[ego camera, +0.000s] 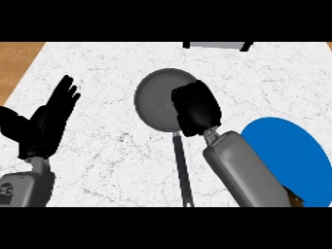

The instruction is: Pick the cupcake from the plate and place it in the pan

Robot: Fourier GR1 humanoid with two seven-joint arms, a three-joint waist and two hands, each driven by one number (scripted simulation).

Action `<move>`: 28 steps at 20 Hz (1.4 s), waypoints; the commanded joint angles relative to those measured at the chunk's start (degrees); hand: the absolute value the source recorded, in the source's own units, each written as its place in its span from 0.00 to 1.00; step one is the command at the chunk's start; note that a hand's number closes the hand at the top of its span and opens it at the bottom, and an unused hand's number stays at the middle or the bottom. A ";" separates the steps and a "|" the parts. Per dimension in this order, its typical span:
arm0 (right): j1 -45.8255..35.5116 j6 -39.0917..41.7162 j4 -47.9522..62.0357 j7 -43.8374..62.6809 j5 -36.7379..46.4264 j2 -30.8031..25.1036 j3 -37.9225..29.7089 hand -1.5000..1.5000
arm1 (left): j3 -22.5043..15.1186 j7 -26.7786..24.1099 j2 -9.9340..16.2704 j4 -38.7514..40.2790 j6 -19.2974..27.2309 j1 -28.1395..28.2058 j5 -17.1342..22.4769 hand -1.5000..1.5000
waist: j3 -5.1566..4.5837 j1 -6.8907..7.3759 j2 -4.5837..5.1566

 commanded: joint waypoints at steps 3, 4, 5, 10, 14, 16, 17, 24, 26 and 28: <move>-9.31 -0.34 -6.31 23.60 -3.27 0.43 9.15 1.00 | -0.87 0.58 0.07 1.04 -1.10 -2.10 0.17 0.50 | -0.10 2.62 0.61; -10.25 -0.49 -6.34 27.63 -4.52 0.44 10.71 1.00 | -1.34 0.84 -0.09 0.98 -0.84 -2.98 -0.31 0.50 | -0.06 2.72 0.87; -11.66 -0.03 -6.64 31.48 -6.07 0.44 12.31 1.00 | -1.28 -0.38 -0.79 2.36 -0.40 -3.07 -0.54 0.50 | -0.13 2.43 1.24; -20.07 -3.28 -5.30 49.45 -12.65 0.44 16.95 1.00 | -2.24 0.26 -1.78 2.18 0.79 -4.15 -1.58 0.50 | -0.05 2.64 1.62; -25.27 -11.09 1.13 57.16 -15.55 0.44 21.37 1.00 | -0.67 -1.50 -1.00 3.39 0.89 -5.03 -1.60 0.50 | -0.05 1.11 2.15; -27.31 -13.28 4.11 56.35 -18.38 0.43 18.97 1.00 | 1.53 1.22 1.35 0.64 -0.40 -4.18 0.59 0.50 | 0.02 0.46 1.96; -29.95 -14.40 6.28 55.97 -18.89 0.43 18.15 1.00 | -1.74 -0.02 -1.84 1.03 1.61 -3.22 -1.95 0.50 | 0.01 0.32 2.06; -26.35 -26.19 14.36 48.52 -17.71 0.43 15.90 1.00 | 0.57 0.04 -0.75 -1.00 1.70 -0.34 -0.93 0.50 | 0.11 -2.57 1.81; -28.91 -27.63 17.74 44.24 -19.80 0.43 12.73 1.00 | 1.78 -0.92 0.20 -0.14 0.56 -1.12 -0.05 0.50 | 0.10 -2.87 1.87; -28.06 -32.31 23.68 40.37 -20.40 0.43 13.12 1.00 | 0.93 -0.59 -0.45 -0.56 1.50 0.16 -1.28 0.50 | 0.10 -2.52 1.99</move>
